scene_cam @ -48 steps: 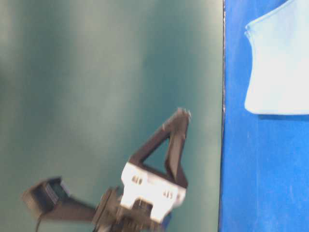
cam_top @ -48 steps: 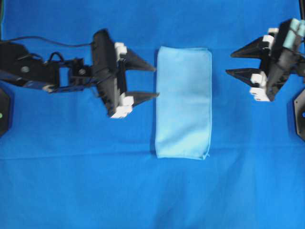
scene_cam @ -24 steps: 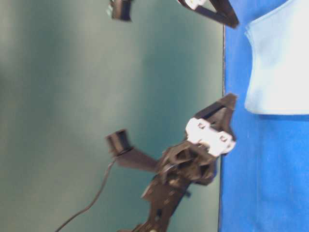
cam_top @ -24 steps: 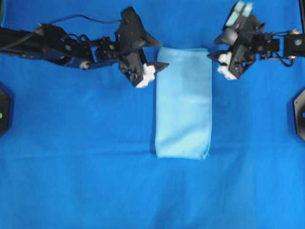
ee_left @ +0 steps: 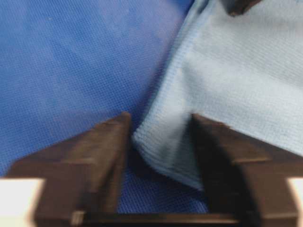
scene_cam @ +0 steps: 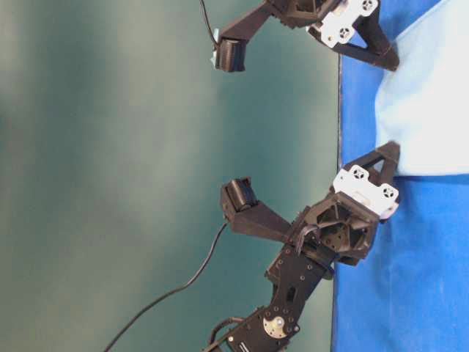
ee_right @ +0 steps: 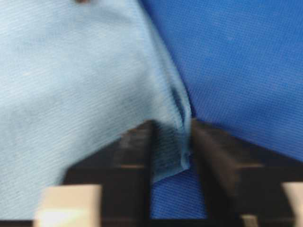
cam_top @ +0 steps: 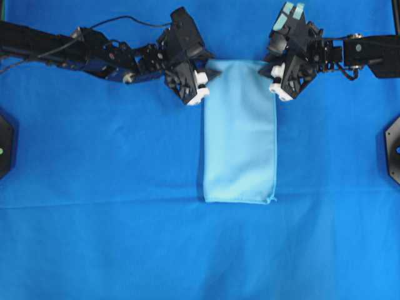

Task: Fold the light blue towel.
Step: 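Move both grippers to the strip's far corners and pinch them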

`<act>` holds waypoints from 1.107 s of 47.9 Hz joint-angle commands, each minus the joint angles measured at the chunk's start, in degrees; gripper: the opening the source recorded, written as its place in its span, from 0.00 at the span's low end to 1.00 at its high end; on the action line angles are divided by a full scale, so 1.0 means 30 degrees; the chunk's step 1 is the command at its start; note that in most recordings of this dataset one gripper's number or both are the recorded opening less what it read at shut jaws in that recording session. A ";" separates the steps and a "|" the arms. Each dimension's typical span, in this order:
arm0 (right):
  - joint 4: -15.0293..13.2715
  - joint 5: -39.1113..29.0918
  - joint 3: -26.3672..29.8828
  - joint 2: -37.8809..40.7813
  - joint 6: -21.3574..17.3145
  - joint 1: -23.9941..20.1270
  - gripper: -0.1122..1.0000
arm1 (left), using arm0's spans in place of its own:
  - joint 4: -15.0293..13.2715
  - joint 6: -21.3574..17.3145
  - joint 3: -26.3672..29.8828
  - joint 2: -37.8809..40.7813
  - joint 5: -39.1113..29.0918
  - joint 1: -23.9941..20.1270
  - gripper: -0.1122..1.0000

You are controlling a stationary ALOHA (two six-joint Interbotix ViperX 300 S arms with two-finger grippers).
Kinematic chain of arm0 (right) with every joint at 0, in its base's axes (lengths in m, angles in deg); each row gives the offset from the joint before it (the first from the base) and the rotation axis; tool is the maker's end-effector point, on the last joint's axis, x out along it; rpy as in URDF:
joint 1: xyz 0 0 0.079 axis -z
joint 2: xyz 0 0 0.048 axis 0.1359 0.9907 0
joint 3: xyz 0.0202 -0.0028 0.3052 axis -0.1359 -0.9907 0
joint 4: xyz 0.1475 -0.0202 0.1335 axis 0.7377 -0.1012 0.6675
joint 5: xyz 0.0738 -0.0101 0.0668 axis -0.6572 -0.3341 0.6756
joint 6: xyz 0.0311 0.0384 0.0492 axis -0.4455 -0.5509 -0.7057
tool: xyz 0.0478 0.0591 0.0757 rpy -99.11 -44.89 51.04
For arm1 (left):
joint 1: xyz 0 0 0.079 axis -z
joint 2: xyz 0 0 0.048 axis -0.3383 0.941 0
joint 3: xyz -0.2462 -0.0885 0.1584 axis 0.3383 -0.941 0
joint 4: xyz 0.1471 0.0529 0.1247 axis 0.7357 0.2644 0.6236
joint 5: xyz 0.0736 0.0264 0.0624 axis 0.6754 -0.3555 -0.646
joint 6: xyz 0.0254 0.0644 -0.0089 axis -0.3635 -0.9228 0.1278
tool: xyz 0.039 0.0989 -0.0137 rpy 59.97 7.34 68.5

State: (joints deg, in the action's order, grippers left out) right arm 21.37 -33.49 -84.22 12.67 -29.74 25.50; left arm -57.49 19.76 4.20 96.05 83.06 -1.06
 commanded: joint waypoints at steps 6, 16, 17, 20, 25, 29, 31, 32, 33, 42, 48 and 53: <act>-0.0029 0.0088 -0.0322 -0.0352 0.0000 -0.0117 0.15 | 0.0029 -0.0059 0.0029 -0.0234 -0.0234 -0.0088 0.18; -0.0029 0.0029 -0.0410 -0.0439 -0.0029 -0.0117 0.15 | 0.0029 -0.0059 0.0029 -0.0293 -0.0234 -0.0088 0.13; -0.0029 0.0029 -0.0410 -0.0439 -0.0029 -0.0117 0.15 | 0.0029 -0.0059 0.0029 -0.0293 -0.0205 -0.0117 0.13; -0.0029 0.0000 -0.0293 -0.0469 -0.0029 -0.0117 0.15 | 0.0029 -0.0059 0.0029 -0.0322 -0.0234 -0.0088 0.13; -0.0029 -0.0146 -0.0146 -0.0703 0.0000 -0.0117 0.15 | 0.0029 -0.0088 0.0000 -0.0527 -0.0234 -0.0088 0.13; -0.0029 -0.0557 0.0000 -0.1113 0.0000 -0.0117 0.15 | 0.0029 -0.0176 0.0000 -0.0937 -0.0234 -0.0146 0.13; -0.0029 -0.0850 0.0029 -0.1348 0.0000 -0.0117 0.15 | 0.0029 -0.0352 0.0000 -0.1172 -0.0234 -0.0205 0.13; -0.0029 -0.1025 0.0088 -0.1465 0.0000 -0.0117 0.15 | 0.0029 -0.0469 0.0000 -0.1260 -0.0234 -0.0234 0.13; -0.0029 -0.1260 0.0146 -0.1641 0.0000 -0.0117 0.15 | 0.0029 -0.0645 0.0000 -0.1348 -0.0234 -0.0264 0.13; -0.0469 -0.2227 0.0498 -0.2227 0.0059 0.0059 0.15 | 0.0029 -0.1553 0.0264 -0.1582 -0.0234 -0.0762 0.13; -0.0703 -0.2314 0.0762 -0.2227 0.0059 0.0088 0.15 | 0.0029 -0.1816 0.0410 -0.1670 -0.0234 -0.1025 0.13; -0.0703 -0.2432 0.0938 -0.2314 0.0059 0.0088 0.15 | 0.0029 -0.1992 0.0498 -0.1904 -0.0264 -0.1084 0.13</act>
State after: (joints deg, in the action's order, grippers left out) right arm 19.53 -40.44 -82.55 7.31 -29.56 25.50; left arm -57.31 14.05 4.64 93.15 82.00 -3.70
